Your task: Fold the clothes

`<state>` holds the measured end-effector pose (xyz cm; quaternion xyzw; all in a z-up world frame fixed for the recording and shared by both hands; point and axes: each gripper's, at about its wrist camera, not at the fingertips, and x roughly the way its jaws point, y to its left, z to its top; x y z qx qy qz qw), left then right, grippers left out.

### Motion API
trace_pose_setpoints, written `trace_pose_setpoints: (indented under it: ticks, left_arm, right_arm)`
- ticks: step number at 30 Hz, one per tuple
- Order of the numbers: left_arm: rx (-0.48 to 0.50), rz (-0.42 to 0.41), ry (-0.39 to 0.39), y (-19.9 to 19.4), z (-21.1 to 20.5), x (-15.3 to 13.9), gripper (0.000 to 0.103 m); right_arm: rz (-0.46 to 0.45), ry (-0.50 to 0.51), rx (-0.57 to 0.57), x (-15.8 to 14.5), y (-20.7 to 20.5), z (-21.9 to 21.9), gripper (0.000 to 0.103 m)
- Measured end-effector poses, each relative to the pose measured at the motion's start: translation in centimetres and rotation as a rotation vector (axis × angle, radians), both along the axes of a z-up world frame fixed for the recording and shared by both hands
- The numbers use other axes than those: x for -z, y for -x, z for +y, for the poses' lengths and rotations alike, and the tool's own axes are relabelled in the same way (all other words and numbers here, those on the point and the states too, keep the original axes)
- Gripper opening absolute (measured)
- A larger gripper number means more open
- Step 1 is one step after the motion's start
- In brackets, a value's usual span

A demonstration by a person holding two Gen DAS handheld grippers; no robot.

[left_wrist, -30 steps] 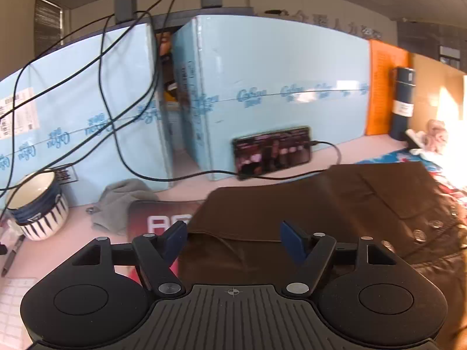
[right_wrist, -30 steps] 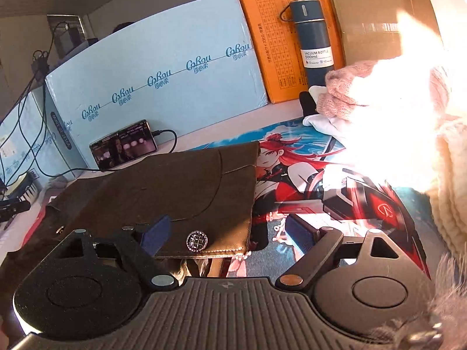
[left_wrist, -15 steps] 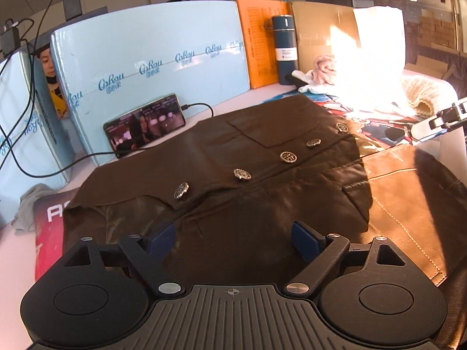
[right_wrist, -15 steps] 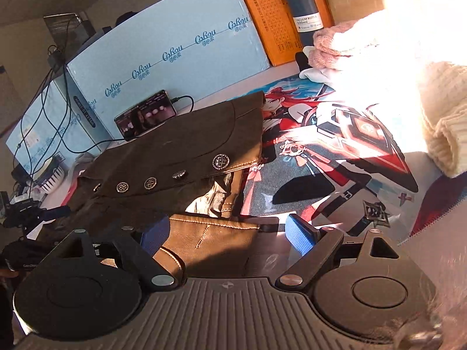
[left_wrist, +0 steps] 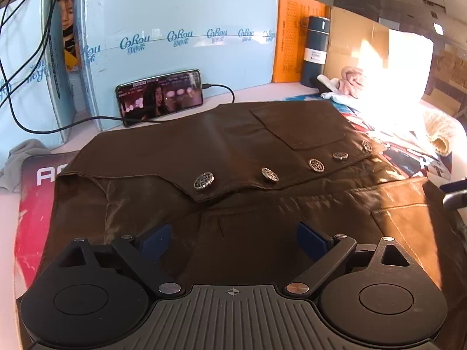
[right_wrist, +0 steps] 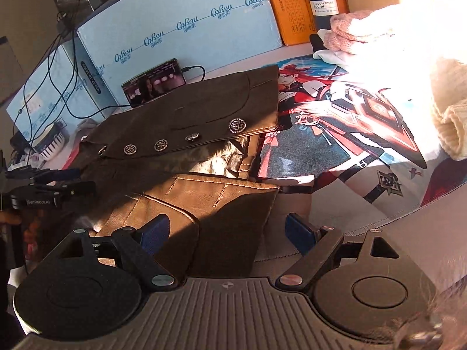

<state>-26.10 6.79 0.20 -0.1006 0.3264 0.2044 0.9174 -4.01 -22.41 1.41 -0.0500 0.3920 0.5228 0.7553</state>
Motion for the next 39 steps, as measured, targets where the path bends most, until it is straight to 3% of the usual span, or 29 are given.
trace_pose_setpoints:
  ticks: [2,3,4,5,6,8,9,10,11,13,17,24,28,29,30,31,33,36,39]
  left_arm:
    - [0.009,0.018,0.004,-0.6,0.3,0.4,0.087]
    - [0.019,0.029,-0.017,-0.9,0.0,0.7,0.077]
    - [0.039,0.027,-0.034,-1.0,-0.4,0.7,0.058]
    - [0.063,0.022,-0.051,-1.1,-0.9,0.5,0.049]
    - [0.063,0.018,-0.076,-1.0,-1.3,0.4,0.031]
    - [0.046,0.01,-0.121,-0.7,-1.8,0.4,0.015]
    - [0.036,0.005,-0.132,-0.4,-2.0,0.3,0.001]
    - [0.026,-0.004,-0.135,0.0,-2.0,0.3,0.001]
    - [0.012,-0.016,-0.14,0.3,-2.0,0.2,0.001]
    - [-0.021,-0.039,-0.153,0.8,-2.1,-0.2,0.001]
    - [-0.087,-0.085,-0.18,1.9,-2.2,-1.0,0.001]
    - [-0.158,-0.058,-0.196,1.7,-1.5,-0.8,0.003]
    - [-0.205,-0.047,-0.224,1.7,-1.3,-1.0,0.016]
    - [-0.205,-0.056,-0.233,1.9,-1.4,-1.3,0.02]
    - [-0.205,-0.068,-0.24,2.2,-1.5,-1.6,0.035]
    - [-0.204,-0.087,-0.249,2.6,-1.8,-2.0,0.058]
    - [-0.148,-0.15,-0.26,3.4,-3.0,-2.9,0.081]
    - [-0.012,-0.219,-0.237,4.2,-4.9,-4.2,0.086]
    - [0.144,-0.199,-0.202,3.8,-6.9,-4.0,0.09]
  right_arm:
    - [-0.023,0.008,-0.008,0.1,0.4,0.1,0.085]
    - [-0.039,0.014,-0.012,0.1,0.6,0.2,0.085]
    - [-0.065,0.019,-0.019,0.2,1.0,0.4,0.084]
    - [-0.094,0.022,-0.026,0.3,1.4,0.6,0.08]
    - [-0.126,0.025,-0.029,0.4,1.9,0.7,0.076]
    - [-0.181,0.034,-0.018,0.5,2.4,0.9,0.053]
    - [-0.186,0.027,-0.007,0.5,2.2,0.8,0.04]
    - [-0.173,0.017,0.008,0.4,1.8,0.6,0.032]
    - [-0.161,0.012,0.022,0.4,1.3,0.5,0.015]
    - [-0.14,-0.035,0.038,0.0,0.4,0.0,0.006]
    - [-0.2,-0.116,0.028,-1.4,0.1,0.3,0.004]
    - [-0.227,-0.085,-0.005,-1.0,-1.5,3.8,0.005]
    - [-0.237,-0.018,-0.022,0.1,-1.9,5.1,0.005]
    - [-0.248,-0.008,-0.018,0.2,-1.8,5.1,0.01]
    - [-0.262,-0.004,-0.01,0.3,-1.7,5.0,0.02]
    - [-0.287,0.006,0.004,0.3,-1.6,4.9,0.028]
    - [-0.337,0.025,0.026,0.4,-1.5,4.6,0.048]
    - [-0.363,0.045,0.028,0.7,-1.5,4.3,0.062]
    - [-0.37,0.038,0.04,0.7,-1.5,4.0,0.067]
